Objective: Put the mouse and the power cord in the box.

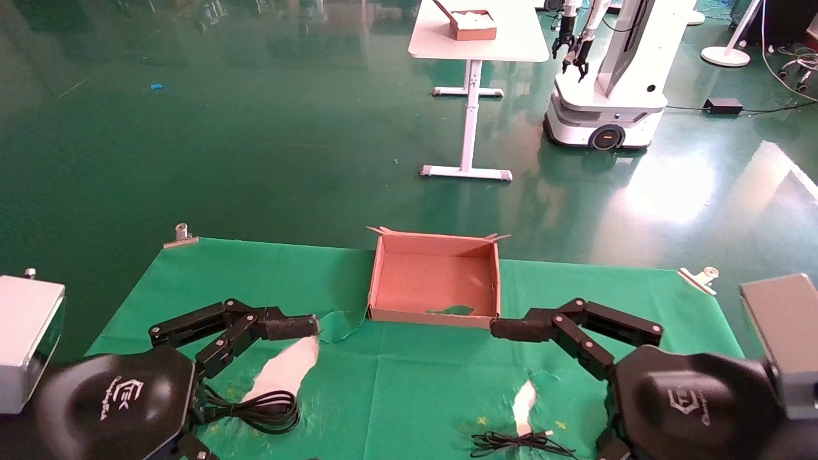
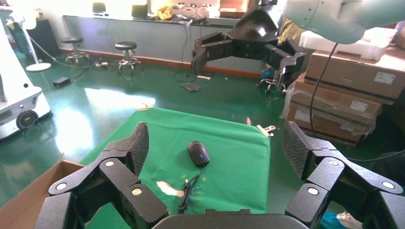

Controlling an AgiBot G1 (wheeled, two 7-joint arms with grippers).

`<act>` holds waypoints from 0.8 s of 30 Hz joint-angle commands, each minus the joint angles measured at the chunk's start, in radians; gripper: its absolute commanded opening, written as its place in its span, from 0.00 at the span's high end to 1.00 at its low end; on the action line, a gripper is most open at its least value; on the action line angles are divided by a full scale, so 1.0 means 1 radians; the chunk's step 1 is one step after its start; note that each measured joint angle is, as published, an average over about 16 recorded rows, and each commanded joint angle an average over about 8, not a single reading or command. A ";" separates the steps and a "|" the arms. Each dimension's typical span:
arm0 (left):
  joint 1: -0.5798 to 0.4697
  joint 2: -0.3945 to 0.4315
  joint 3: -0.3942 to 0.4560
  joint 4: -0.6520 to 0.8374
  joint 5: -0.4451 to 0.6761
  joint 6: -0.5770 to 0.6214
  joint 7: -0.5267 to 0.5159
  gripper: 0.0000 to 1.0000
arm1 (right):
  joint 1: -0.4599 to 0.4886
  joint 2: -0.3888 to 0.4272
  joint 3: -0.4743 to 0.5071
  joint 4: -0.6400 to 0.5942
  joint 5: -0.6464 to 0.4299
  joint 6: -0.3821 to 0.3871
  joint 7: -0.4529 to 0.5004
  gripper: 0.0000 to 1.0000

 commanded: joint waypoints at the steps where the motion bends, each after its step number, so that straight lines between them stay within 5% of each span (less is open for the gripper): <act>1: 0.005 -0.004 0.002 0.000 0.005 0.001 0.006 0.00 | -0.003 0.007 -0.006 0.007 -0.019 -0.002 -0.007 0.00; 14: -0.202 0.048 0.251 0.018 0.619 -0.026 -0.191 0.00 | 0.153 -0.063 -0.205 0.038 -0.564 0.082 0.139 0.00; 24: -0.246 0.067 0.299 0.024 0.733 -0.030 -0.200 0.00 | 0.177 -0.089 -0.225 0.028 -0.622 0.095 0.160 0.00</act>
